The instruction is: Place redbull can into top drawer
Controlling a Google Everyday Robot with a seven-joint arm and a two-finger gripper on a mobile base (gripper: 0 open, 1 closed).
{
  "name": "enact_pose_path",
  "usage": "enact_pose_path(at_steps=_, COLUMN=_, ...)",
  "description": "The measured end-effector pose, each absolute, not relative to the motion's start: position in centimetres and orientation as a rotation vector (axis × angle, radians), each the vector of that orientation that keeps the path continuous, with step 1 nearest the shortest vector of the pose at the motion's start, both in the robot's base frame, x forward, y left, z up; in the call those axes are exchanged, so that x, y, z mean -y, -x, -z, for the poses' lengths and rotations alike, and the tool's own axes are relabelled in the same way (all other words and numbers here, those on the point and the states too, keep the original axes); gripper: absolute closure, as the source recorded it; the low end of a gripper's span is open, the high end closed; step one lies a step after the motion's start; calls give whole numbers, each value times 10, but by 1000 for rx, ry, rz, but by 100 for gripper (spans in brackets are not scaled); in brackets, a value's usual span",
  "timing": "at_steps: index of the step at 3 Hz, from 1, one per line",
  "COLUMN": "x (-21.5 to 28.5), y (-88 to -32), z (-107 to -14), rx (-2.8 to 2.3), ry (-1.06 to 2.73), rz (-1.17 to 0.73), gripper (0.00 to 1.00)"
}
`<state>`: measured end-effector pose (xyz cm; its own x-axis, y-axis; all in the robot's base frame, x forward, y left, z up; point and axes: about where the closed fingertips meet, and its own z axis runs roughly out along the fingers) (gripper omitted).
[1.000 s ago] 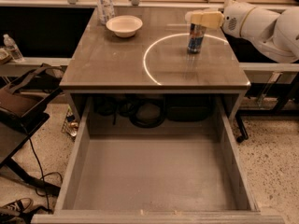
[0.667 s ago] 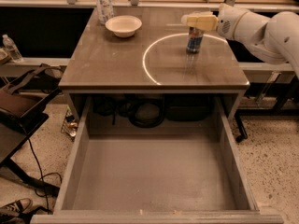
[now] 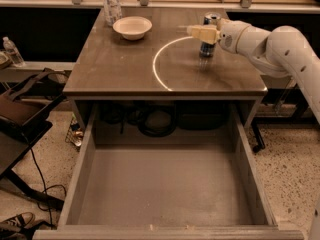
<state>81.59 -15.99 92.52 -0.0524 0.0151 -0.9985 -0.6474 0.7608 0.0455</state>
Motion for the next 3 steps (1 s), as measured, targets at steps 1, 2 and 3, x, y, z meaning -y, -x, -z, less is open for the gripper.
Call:
enact_pose_path(at_steps=1, x=157, y=-816, z=-925, rx=-1543, ry=532, rz=-585, gripper=49)
enact_pose_path(at_steps=2, x=152, y=-817, z=-924, rx=-1543, ry=536, rz=-591, gripper=80)
enact_pose_path(at_steps=3, x=149, y=-817, z=-924, rx=-1542, ry=539, rz=-594, gripper=100)
